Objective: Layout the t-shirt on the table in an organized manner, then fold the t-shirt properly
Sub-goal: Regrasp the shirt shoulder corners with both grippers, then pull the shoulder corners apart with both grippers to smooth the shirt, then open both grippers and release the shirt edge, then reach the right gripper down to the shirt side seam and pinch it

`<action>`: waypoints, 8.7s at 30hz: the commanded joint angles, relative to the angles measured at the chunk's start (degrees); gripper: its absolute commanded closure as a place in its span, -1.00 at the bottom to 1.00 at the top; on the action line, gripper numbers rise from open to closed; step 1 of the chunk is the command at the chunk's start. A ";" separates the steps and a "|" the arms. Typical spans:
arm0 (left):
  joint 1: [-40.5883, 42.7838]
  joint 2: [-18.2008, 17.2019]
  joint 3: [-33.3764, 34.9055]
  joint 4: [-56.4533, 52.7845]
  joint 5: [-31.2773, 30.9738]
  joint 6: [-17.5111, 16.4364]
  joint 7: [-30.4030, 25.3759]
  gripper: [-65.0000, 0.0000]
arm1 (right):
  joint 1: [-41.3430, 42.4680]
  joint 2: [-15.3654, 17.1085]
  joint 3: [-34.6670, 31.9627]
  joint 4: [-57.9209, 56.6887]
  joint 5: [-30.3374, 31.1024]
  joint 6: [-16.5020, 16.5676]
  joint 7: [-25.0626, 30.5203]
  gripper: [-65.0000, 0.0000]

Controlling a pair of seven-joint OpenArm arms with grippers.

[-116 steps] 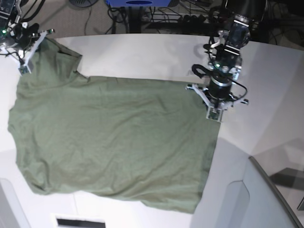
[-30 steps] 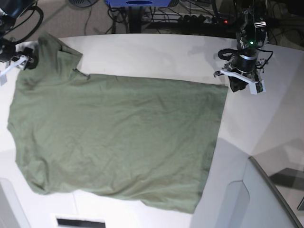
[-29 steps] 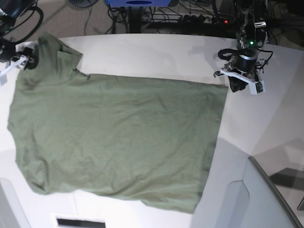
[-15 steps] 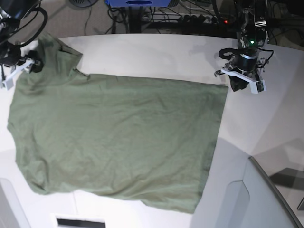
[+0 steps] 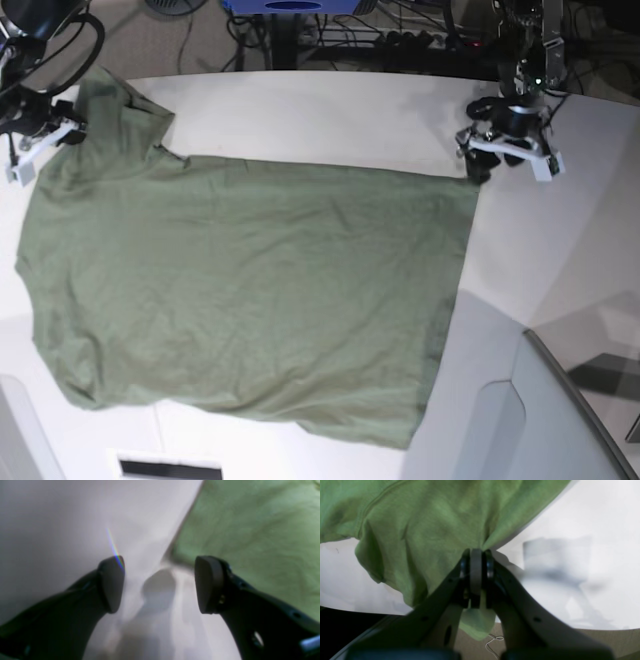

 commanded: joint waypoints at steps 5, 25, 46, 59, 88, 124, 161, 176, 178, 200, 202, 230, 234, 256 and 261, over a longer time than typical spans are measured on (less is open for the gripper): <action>-0.68 -2.42 1.93 -2.19 -1.54 0.21 -1.38 -0.32 | -0.27 0.54 -0.21 0.34 -0.76 0.06 -0.83 0.98; -5.78 0.56 7.47 -3.51 -1.89 0.21 -1.30 -0.30 | -0.27 1.16 -0.30 0.34 -0.85 0.06 -0.83 0.98; -5.95 -0.75 7.56 2.47 -1.62 0.56 -1.21 1.00 | -1.94 0.81 -0.13 14.50 -0.85 0.06 -4.70 0.98; 8.29 -2.07 6.94 17.15 -1.54 1.44 -1.30 1.00 | -5.98 0.72 -0.13 24.96 -0.85 0.06 -12.61 0.98; -10.00 0.39 7.65 11.35 8.75 8.56 17.87 1.00 | 12.30 3.27 -6.81 10.36 -15.79 0.06 -11.20 0.98; -22.13 1.53 11.34 2.12 15.43 8.56 17.61 1.00 | 26.46 8.46 -11.91 -9.50 -16.23 0.06 -2.24 0.98; -28.46 1.53 11.43 -8.78 15.61 8.56 10.31 1.00 | 27.69 8.63 -11.38 -14.78 -16.14 0.06 6.38 0.98; -29.34 1.53 11.43 -10.45 15.61 8.56 8.99 1.00 | 28.13 8.37 -11.38 -14.52 -15.97 -1.39 8.22 0.40; -29.34 1.53 11.43 -9.84 15.61 8.56 8.90 0.56 | 28.48 8.37 -10.41 -14.34 -15.88 -1.39 8.22 0.08; -9.91 -2.86 3.34 7.66 15.17 8.48 8.90 -0.55 | -2.20 1.86 -33.09 21.09 -16.23 -6.58 14.73 -0.15; -7.98 -2.60 0.88 7.66 15.17 8.39 8.90 -0.48 | -2.11 1.95 -33.71 20.91 -16.23 -6.58 14.91 -0.15; -4.72 -2.34 -3.17 7.66 15.17 8.39 8.90 -0.41 | 6.50 2.13 -34.32 6.94 -16.23 -6.67 14.64 0.98; -4.72 -2.34 -3.08 7.66 15.17 8.39 8.90 -0.35 | 9.31 2.83 -34.50 5.97 -16.32 -6.67 14.55 0.98; -4.64 -2.34 -2.55 7.04 15.17 8.39 8.90 -0.36 | 32.08 6.52 -49.09 -21.90 -16.32 -6.67 20.53 0.40; -4.64 -2.34 -2.55 7.04 15.17 8.39 8.90 -0.36 | 28.83 6.61 -44.87 -13.37 -16.23 -6.67 20.36 -0.24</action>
